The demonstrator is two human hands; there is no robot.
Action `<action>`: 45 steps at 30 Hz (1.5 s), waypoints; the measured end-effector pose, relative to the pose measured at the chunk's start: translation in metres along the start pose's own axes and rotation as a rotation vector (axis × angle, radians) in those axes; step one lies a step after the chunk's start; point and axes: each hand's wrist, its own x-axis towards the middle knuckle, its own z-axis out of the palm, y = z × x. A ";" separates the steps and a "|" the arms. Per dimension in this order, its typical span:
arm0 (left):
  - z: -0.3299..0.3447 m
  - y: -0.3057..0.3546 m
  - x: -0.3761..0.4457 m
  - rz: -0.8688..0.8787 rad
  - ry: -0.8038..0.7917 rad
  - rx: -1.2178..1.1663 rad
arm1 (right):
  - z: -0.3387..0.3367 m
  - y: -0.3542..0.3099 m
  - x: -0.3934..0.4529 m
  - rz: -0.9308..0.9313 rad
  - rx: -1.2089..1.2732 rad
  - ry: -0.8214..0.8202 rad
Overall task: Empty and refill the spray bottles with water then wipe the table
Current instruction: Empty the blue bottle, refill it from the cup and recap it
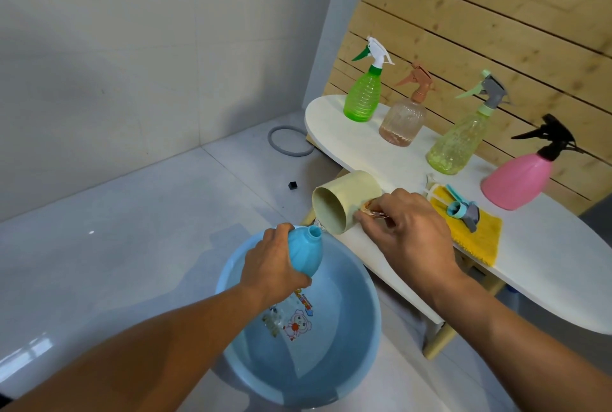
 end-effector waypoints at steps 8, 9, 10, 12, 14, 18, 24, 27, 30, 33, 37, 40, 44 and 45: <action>0.002 0.001 0.003 -0.010 -0.010 0.007 | 0.006 0.003 -0.008 -0.244 -0.131 0.103; 0.003 0.000 0.004 -0.012 -0.013 0.001 | 0.008 0.005 -0.009 -0.274 -0.132 0.098; 0.004 0.000 0.004 -0.011 -0.015 -0.005 | 0.009 0.005 -0.010 -0.300 -0.137 0.091; 0.007 -0.002 0.004 -0.009 -0.022 -0.016 | 0.013 0.007 -0.011 -0.342 -0.144 0.075; 0.010 -0.004 0.004 -0.016 -0.030 -0.030 | 0.019 0.009 -0.012 -0.364 -0.144 0.062; 0.016 -0.012 0.004 -0.046 -0.036 -0.097 | 0.036 0.011 -0.014 -0.129 -0.034 0.020; 0.029 -0.041 0.003 -0.147 -0.028 -0.248 | 0.097 0.037 -0.019 0.535 0.192 -0.268; 0.034 -0.057 0.006 -0.140 -0.002 -0.268 | 0.137 0.050 -0.030 0.713 0.212 -0.504; 0.036 -0.069 0.012 -0.143 0.005 -0.276 | 0.181 0.058 -0.040 0.721 0.180 -0.678; 0.032 -0.075 0.019 -0.120 -0.002 -0.265 | 0.214 0.060 -0.050 0.660 0.109 -0.780; 0.024 -0.079 0.034 -0.092 0.003 -0.240 | 0.247 0.057 -0.056 0.567 -0.036 -0.855; 0.017 -0.082 0.046 -0.058 0.000 -0.238 | 0.266 0.052 -0.061 0.499 -0.098 -0.894; 0.008 -0.082 0.059 -0.023 -0.021 -0.242 | 0.285 0.038 -0.065 0.433 -0.081 -0.888; 0.005 -0.082 0.061 -0.015 -0.027 -0.238 | 0.290 0.033 -0.065 0.426 -0.063 -0.894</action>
